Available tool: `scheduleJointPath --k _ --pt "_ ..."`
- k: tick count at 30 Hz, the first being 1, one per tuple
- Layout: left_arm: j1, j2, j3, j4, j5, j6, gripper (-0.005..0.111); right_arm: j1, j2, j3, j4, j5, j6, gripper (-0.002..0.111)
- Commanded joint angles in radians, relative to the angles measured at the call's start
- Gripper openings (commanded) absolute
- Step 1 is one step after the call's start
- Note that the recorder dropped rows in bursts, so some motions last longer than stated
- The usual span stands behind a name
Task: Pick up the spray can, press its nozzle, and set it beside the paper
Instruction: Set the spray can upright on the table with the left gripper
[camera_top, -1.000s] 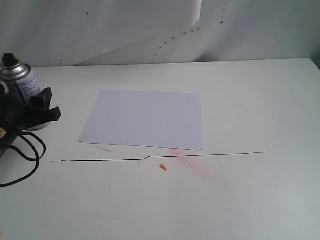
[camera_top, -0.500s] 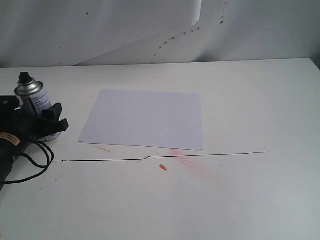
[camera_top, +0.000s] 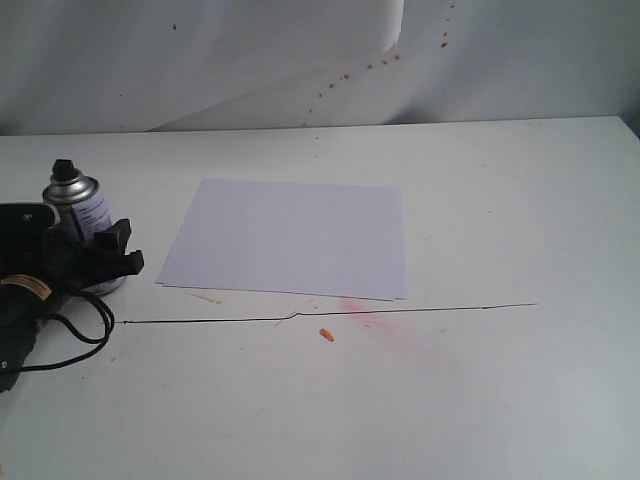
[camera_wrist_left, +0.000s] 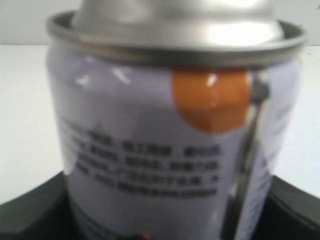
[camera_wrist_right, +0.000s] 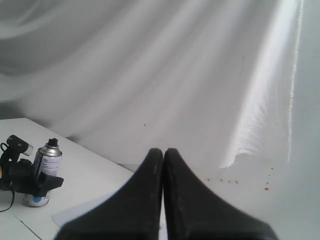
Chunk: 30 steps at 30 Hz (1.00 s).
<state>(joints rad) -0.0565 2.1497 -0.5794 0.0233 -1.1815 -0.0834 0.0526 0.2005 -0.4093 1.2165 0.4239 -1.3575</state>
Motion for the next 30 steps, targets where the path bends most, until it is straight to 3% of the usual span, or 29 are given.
scheduleJointPath --k 1,13,18,21,28,30 --pt "0.0 0.005 -0.008 -0.002 -0.04 0.009 0.0 -0.003 -0.003 0.005 -0.009 0.004 0.004 0.0" --pt "0.0 0.04 -0.044 -0.004 -0.04 0.01 0.001 -0.003 -0.003 0.005 -0.009 0.004 0.004 0.0" --pt "0.0 0.04 -0.044 -0.013 -0.04 0.01 0.01 -0.003 -0.003 0.005 -0.009 0.004 0.004 0.0" --pt "0.0 0.04 -0.044 -0.013 -0.04 0.008 0.025 -0.003 -0.003 0.005 -0.009 0.004 0.004 0.0" --pt "0.0 0.04 -0.042 -0.013 -0.04 0.006 0.073 -0.003 -0.003 0.005 -0.009 0.004 0.002 0.0" --pt "0.0 0.04 -0.042 -0.013 -0.04 0.005 0.08 -0.003 -0.003 0.005 -0.009 0.004 0.002 0.0"
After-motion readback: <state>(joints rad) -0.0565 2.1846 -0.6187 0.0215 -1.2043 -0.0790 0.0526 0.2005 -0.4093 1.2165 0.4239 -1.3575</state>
